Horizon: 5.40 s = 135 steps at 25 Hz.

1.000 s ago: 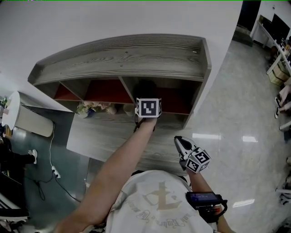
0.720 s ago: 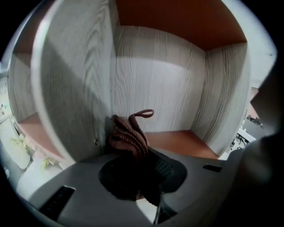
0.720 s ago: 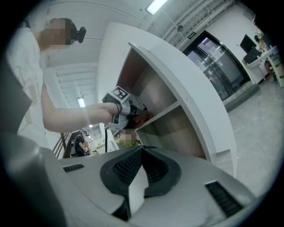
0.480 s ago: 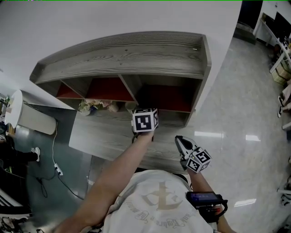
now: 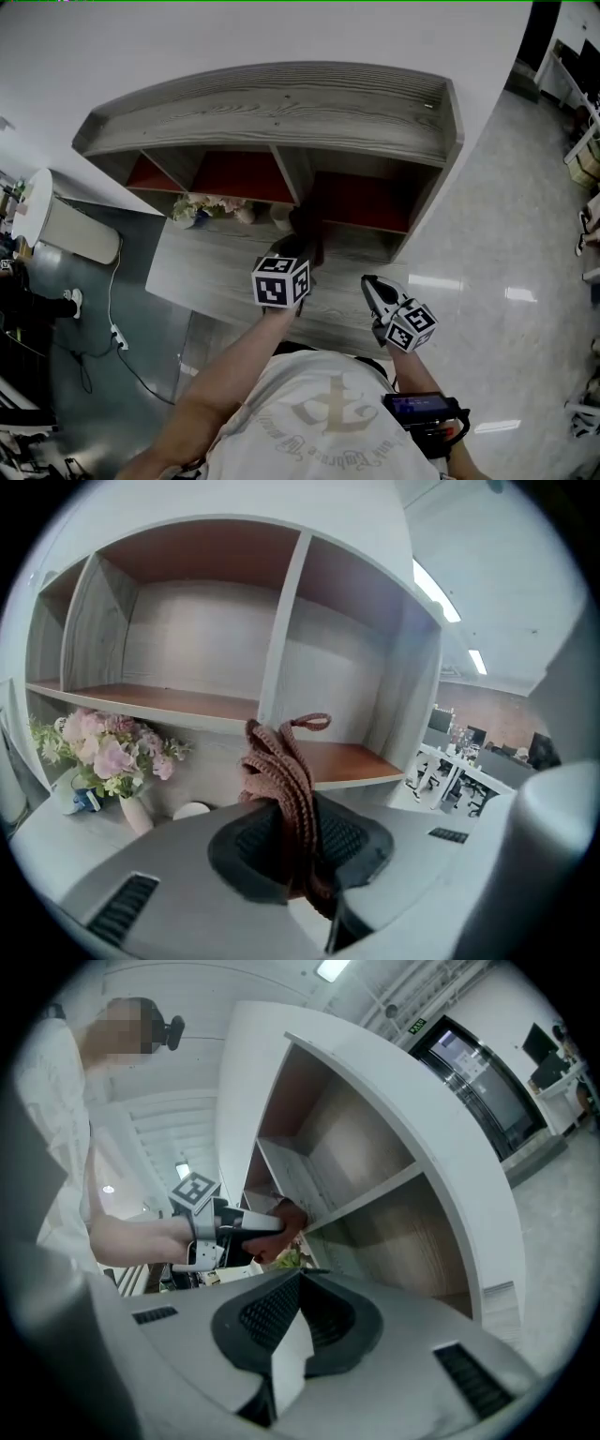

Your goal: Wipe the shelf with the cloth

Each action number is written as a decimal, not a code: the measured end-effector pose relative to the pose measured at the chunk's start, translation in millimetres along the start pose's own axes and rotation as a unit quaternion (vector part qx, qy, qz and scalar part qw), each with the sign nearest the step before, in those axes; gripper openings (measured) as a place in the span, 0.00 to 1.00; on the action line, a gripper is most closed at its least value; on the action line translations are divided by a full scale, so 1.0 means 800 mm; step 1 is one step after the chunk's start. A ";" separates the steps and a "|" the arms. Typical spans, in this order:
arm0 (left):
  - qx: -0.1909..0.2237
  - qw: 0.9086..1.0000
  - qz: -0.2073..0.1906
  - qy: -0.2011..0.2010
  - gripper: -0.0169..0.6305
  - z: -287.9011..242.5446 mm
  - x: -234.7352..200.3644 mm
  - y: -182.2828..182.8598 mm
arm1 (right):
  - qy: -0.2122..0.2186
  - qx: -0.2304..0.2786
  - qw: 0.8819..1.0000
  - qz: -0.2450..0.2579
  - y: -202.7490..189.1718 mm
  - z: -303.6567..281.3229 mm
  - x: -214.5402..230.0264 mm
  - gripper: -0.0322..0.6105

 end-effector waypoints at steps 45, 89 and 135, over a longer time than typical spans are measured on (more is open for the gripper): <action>-0.101 0.982 -0.156 -0.014 0.13 -0.027 -0.140 0.169 | 0.119 -0.041 0.990 0.064 0.048 -0.244 -0.128 0.06; -0.021 0.987 -0.025 0.158 0.12 0.100 -0.336 0.110 | 0.148 -0.060 0.985 0.059 0.031 -0.280 -0.166 0.06; 0.086 0.995 -0.023 -0.037 0.13 0.216 -0.502 0.053 | 0.085 -0.034 0.993 0.072 0.032 -0.486 -0.265 0.06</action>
Point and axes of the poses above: the fingertips, and each gripper's own axes: z backward along the fingers, x to its right, y out of its top, the point moved 8 cm from there along z, backward along the fingers, and after that the axes turned 5 degrees about -x, right-handed, at the moved point
